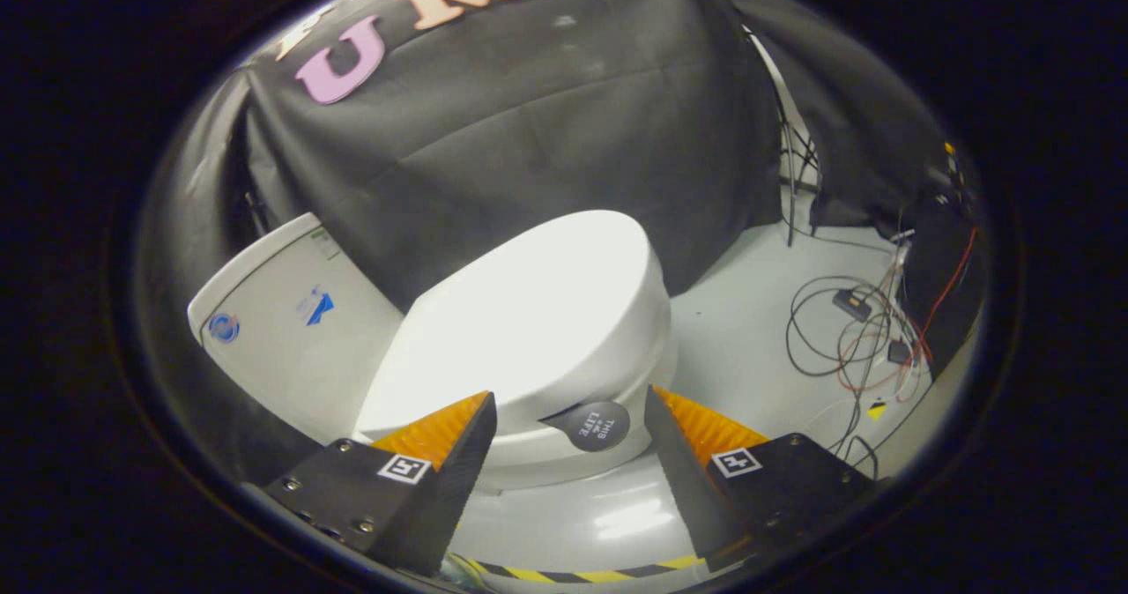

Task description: Open the toilet lid.

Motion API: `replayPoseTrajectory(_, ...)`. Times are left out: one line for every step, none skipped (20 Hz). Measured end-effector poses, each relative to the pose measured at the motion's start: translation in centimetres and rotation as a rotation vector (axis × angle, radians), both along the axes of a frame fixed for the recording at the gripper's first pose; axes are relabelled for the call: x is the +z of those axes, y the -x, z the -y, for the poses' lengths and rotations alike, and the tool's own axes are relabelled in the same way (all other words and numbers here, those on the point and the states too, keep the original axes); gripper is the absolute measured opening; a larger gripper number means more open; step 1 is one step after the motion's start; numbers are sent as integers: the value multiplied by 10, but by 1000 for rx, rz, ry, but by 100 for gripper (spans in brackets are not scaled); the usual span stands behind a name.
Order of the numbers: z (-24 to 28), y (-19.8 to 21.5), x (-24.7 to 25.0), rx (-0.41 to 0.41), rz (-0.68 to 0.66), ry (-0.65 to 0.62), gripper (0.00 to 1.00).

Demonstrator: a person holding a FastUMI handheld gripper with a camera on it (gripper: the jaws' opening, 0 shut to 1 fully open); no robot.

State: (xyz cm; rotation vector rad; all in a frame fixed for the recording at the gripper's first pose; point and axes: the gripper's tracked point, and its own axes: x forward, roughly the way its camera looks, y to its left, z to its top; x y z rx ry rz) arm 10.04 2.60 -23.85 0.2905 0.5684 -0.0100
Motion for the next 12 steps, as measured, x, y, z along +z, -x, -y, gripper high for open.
replayPoseTrajectory(6,-2,-5,-19,-3,-3,100)
replayPoseTrajectory(11,-4,-11,-31,-14,-9,99)
replayPoseTrajectory(15,-3,-21,-46,-45,-13,97)
replayPoseTrajectory(16,0,-32,-53,-86,-32,97)
replayPoseTrajectory(16,5,-37,-58,-120,-71,92)
replayPoseTrajectory(13,7,-39,-70,-145,-114,87)
replayPoseTrajectory(14,2,-45,-81,-154,-159,82)
replayPoseTrajectory(14,-2,-44,-91,-159,-200,78)
replayPoseTrajectory(11,-1,-43,-94,-165,-234,73)
replayPoseTrajectory(6,-2,-46,-89,-174,-274,69)
replayPoseTrajectory(0,-2,-48,-87,-184,-319,64)
replayPoseTrajectory(-8,-4,-51,-77,-195,-370,60)
